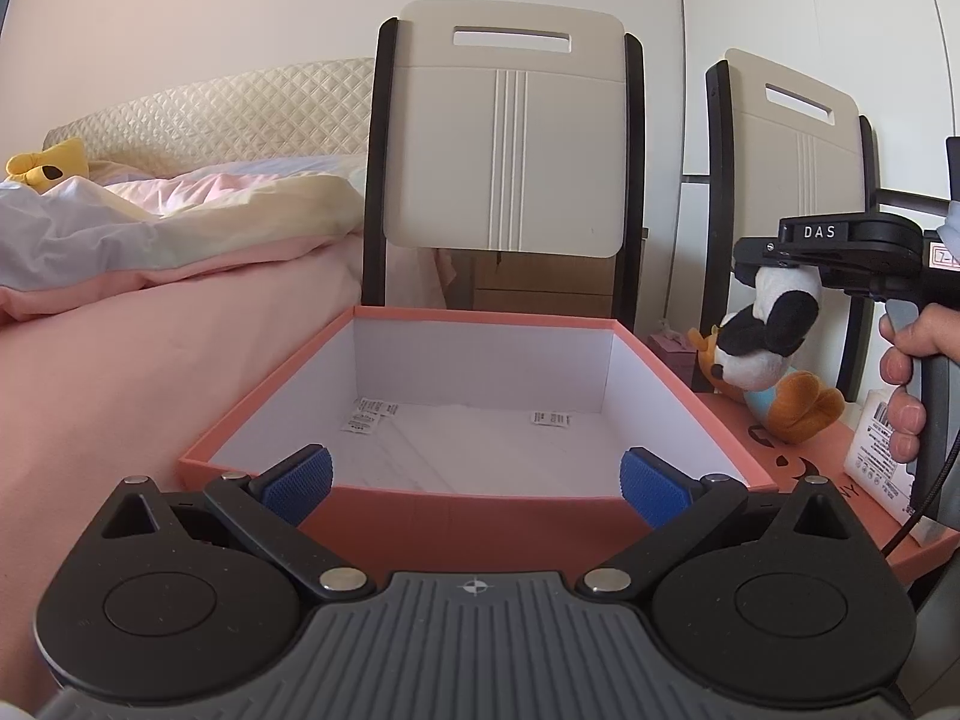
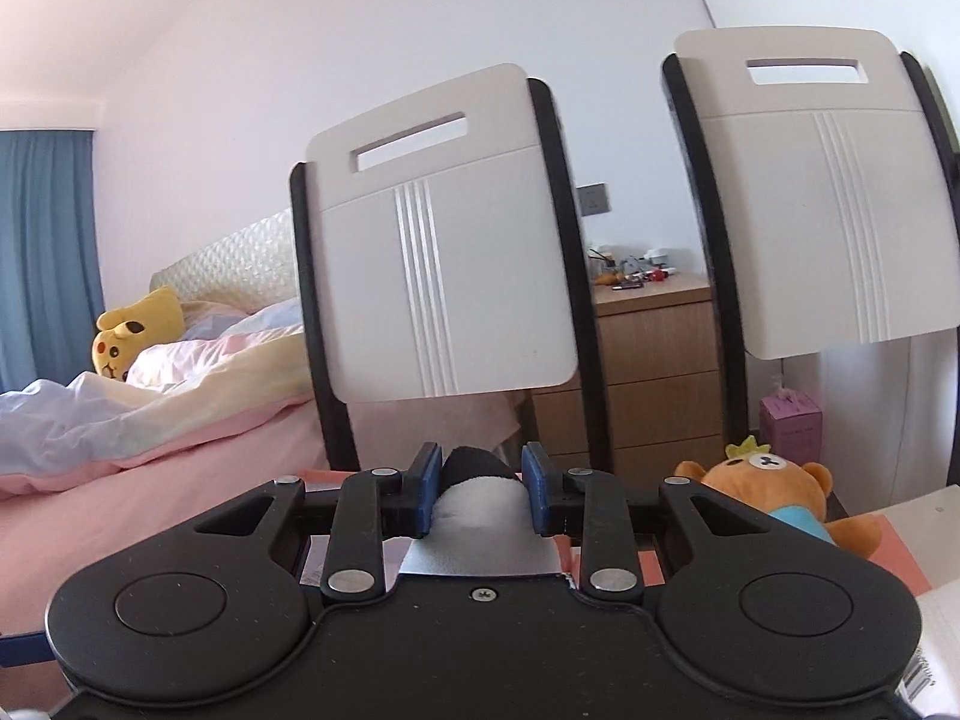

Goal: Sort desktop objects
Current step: 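Lift the panda plush with the right tool toward the open pink box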

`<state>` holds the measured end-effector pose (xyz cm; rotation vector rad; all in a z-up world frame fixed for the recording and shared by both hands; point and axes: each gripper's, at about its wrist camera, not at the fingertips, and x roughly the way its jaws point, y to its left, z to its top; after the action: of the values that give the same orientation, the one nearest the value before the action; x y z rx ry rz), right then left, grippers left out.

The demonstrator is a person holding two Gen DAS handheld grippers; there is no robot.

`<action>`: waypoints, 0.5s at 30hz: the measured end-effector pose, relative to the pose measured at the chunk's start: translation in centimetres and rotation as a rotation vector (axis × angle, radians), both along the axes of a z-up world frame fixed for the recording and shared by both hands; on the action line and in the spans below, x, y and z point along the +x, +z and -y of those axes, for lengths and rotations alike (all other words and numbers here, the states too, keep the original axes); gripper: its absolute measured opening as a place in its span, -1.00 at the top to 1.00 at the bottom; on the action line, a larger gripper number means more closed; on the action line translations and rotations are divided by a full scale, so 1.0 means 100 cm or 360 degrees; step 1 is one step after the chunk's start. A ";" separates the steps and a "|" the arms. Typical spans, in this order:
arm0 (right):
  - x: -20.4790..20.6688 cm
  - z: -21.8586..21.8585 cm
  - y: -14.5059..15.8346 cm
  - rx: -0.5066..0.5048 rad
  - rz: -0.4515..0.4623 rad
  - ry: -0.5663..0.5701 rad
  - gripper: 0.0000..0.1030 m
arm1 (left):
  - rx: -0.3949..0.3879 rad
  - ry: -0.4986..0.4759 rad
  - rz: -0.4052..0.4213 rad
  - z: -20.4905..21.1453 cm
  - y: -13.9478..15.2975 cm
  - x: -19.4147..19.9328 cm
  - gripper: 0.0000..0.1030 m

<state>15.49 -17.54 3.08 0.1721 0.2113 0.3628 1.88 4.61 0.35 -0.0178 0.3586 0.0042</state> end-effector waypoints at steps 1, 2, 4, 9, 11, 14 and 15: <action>-0.001 -0.004 0.000 -0.0006 0.0001 0.0028 0.43 | -0.0001 0.0002 -0.0001 0.000 0.000 0.000 -1.00; -0.001 -0.008 0.000 -0.0012 -0.0001 0.0051 0.43 | -0.0002 0.0003 -0.0001 0.000 0.000 0.000 -1.00; -0.002 -0.016 -0.002 -0.0032 -0.0016 0.0091 0.43 | -0.0003 0.0006 -0.0003 0.000 0.000 0.001 -1.00; -0.004 -0.032 -0.007 -0.0081 -0.0009 0.0192 0.43 | -0.0004 0.0011 -0.0007 -0.001 0.000 0.001 -1.00; -0.005 -0.036 -0.008 -0.0077 -0.0013 0.0231 0.45 | -0.0001 0.0007 -0.0005 0.000 0.000 0.001 -1.00; -0.007 -0.041 -0.008 -0.0088 -0.0015 0.0263 0.52 | 0.0005 0.0003 -0.0003 0.000 -0.001 0.000 -1.00; -0.008 -0.042 -0.008 -0.0091 -0.0019 0.0278 0.53 | 0.0005 0.0004 -0.0003 0.000 -0.001 0.000 -1.00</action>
<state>14.73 -13.30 2.25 0.0994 0.2488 0.5290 1.88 4.58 0.30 -0.0152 0.3607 0.0073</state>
